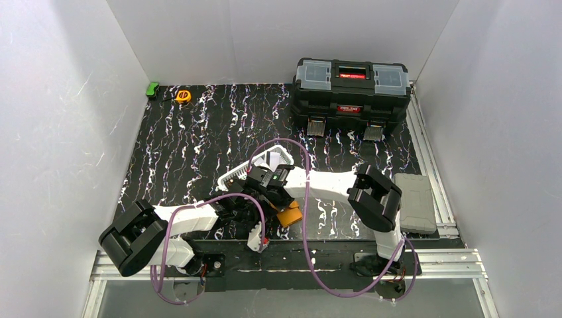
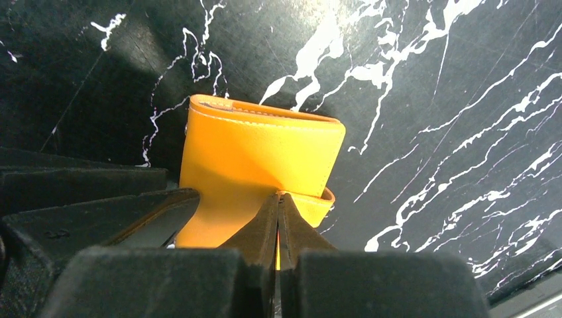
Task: Put the credit cards into the card holder
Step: Close the card holder at the center of the board, then reset both arms
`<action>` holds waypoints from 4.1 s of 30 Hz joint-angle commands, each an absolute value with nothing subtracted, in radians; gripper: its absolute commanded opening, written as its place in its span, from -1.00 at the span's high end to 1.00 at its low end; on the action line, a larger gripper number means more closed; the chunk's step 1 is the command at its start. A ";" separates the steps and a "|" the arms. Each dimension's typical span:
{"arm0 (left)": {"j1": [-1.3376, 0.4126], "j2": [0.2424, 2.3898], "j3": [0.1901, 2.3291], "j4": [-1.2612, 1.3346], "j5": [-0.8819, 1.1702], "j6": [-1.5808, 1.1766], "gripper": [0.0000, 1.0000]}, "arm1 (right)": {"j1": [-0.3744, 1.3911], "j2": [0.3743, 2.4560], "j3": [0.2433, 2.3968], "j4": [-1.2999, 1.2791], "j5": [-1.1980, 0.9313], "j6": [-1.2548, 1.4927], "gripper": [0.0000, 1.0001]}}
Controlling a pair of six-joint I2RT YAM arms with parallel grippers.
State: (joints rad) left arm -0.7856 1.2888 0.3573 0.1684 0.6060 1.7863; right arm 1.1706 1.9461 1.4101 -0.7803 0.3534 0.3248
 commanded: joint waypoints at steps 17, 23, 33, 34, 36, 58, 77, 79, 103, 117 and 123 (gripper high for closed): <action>-0.799 1.394 0.449 0.112 0.481 1.663 0.60 | 1.199 1.796 0.962 -0.504 0.080 0.447 0.97; -0.798 1.396 0.519 0.068 0.420 1.552 0.61 | 1.174 1.745 0.867 -0.421 0.049 0.438 0.97; -0.781 1.212 0.797 -0.285 0.250 1.184 0.26 | 1.170 1.648 0.821 -0.403 0.163 0.487 0.34; -0.770 1.180 0.818 -0.330 0.247 1.154 0.20 | 1.170 1.639 0.819 -0.407 0.178 0.493 0.29; -0.747 1.104 0.850 -0.401 0.234 1.088 -0.05 | 1.173 1.625 0.816 -0.406 0.211 0.503 0.22; -0.304 1.016 1.385 -0.683 0.072 0.433 -0.97 | 1.204 1.550 1.293 -0.593 0.419 0.366 -0.44; 0.217 1.249 0.994 -0.237 0.278 0.191 -0.97 | 0.456 1.180 0.891 -0.214 0.675 0.331 -0.97; 0.242 1.278 0.941 -0.173 0.304 0.177 -0.96 | 0.393 1.179 0.833 -0.136 0.717 0.308 -0.97; 0.264 1.341 0.609 0.404 0.335 0.050 -0.96 | 0.074 1.342 0.468 0.625 0.539 0.150 -0.97; 0.233 1.392 0.342 0.858 0.329 -0.145 -0.96 | 0.075 1.310 0.194 1.086 0.406 0.084 -0.97; 0.040 1.490 0.307 1.007 0.172 0.027 -0.97 | 0.045 1.328 0.246 1.006 0.354 0.101 -0.97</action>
